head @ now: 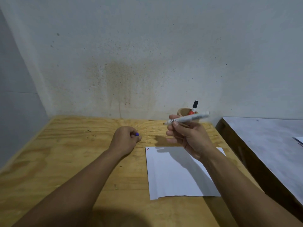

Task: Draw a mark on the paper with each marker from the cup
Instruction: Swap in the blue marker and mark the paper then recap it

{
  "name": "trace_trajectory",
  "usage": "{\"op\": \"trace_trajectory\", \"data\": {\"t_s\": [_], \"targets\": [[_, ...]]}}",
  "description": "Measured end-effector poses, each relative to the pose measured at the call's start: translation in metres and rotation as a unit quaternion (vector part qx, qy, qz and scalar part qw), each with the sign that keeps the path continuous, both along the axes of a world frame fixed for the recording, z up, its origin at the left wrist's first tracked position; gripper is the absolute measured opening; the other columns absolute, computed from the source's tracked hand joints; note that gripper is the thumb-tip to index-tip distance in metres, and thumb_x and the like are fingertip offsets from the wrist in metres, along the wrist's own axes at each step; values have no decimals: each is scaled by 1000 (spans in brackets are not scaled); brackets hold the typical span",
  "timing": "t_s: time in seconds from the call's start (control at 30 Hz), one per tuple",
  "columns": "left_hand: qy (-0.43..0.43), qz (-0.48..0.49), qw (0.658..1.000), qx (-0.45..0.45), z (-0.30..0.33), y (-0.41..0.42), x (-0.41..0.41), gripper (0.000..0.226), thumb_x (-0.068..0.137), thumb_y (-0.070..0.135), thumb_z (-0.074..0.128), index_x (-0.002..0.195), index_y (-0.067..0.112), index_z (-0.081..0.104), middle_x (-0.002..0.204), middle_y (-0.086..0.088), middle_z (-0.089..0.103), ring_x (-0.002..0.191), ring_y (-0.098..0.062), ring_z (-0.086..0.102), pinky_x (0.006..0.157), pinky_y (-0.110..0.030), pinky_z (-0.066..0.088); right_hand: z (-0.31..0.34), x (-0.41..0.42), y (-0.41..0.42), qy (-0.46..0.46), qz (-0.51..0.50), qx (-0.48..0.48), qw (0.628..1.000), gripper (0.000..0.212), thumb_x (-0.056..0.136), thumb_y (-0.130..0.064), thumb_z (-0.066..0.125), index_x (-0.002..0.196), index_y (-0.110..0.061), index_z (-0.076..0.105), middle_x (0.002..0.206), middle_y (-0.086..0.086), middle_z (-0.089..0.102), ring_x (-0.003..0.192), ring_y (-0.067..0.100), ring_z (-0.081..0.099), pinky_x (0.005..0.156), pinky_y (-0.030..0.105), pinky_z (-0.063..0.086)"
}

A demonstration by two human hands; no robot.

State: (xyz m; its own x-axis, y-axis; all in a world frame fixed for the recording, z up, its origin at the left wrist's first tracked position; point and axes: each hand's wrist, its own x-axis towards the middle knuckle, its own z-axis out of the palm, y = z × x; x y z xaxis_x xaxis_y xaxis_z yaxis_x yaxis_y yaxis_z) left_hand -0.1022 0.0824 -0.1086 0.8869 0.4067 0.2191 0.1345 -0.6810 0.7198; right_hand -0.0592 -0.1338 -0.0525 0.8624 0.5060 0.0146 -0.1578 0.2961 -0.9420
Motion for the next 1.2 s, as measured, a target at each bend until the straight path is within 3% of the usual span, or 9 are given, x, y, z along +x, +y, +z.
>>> {"op": "trace_trajectory", "data": {"t_s": [0.13,0.3,0.4,0.53,0.6,0.73,0.87,1.03,1.2], "targets": [[-33,10,999,1,-5,1,-9,47,72,24,79,113,11,61,101,-3,58,92,-20,56,81,-34,49,-11,-1,12,-90,-64,-108,988,33,90,-16,66,101,15,65,85,17,67,68,19,66,53,30,59],[-99,-54,991,78,-12,-3,-35,18,75,26,75,86,13,69,87,5,62,88,-13,53,71,-11,35,-23,-5,23,-109,-75,-157,979,3,81,3,72,81,1,69,81,22,71,77,37,73,70,40,63],[-99,-107,987,73,-15,-9,-46,24,74,33,75,89,15,73,87,4,68,88,-10,54,74,-22,42,-28,-9,30,-119,-75,-188,972,9,79,10,69,77,1,67,80,26,69,79,40,73,73,45,62],[-69,-123,987,73,-20,-14,-52,45,72,44,75,109,18,70,113,2,67,106,-10,54,90,-32,47,-32,-18,39,-59,-46,-129,989,15,81,22,56,95,17,59,82,28,53,52,18,61,50,24,52],[-58,-125,987,84,-22,-13,-52,51,72,49,73,114,20,68,121,1,64,113,-10,52,94,-35,46,-37,-20,40,-46,-40,-107,992,16,82,24,54,98,22,57,81,26,51,49,14,59,49,22,51],[-31,-135,981,134,-23,-14,-51,56,73,56,66,120,25,64,128,1,60,119,-12,47,98,-39,43,-48,-18,38,-95,-68,-161,980,12,81,18,60,92,21,59,77,21,58,49,6,60,49,17,52],[-15,-132,977,166,-25,-16,-51,57,74,58,64,122,28,62,131,2,57,121,-12,44,99,-39,41,-58,-13,36,-134,-94,-202,966,8,77,10,69,84,10,66,76,18,65,65,14,64,56,19,53],[-11,-131,979,158,-26,-15,-51,58,73,57,66,122,28,62,132,4,56,122,-11,42,100,-37,40,-60,-13,37,-151,-91,-201,964,9,77,11,68,84,14,65,73,16,65,61,9,64,54,18,52],[-15,-131,980,151,-25,-16,-52,56,72,56,67,119,27,64,130,4,57,121,-11,44,100,-37,41,-63,-14,36,-129,-78,-177,973,8,75,10,70,76,4,66,71,18,63,68,22,64,62,30,56]]}}
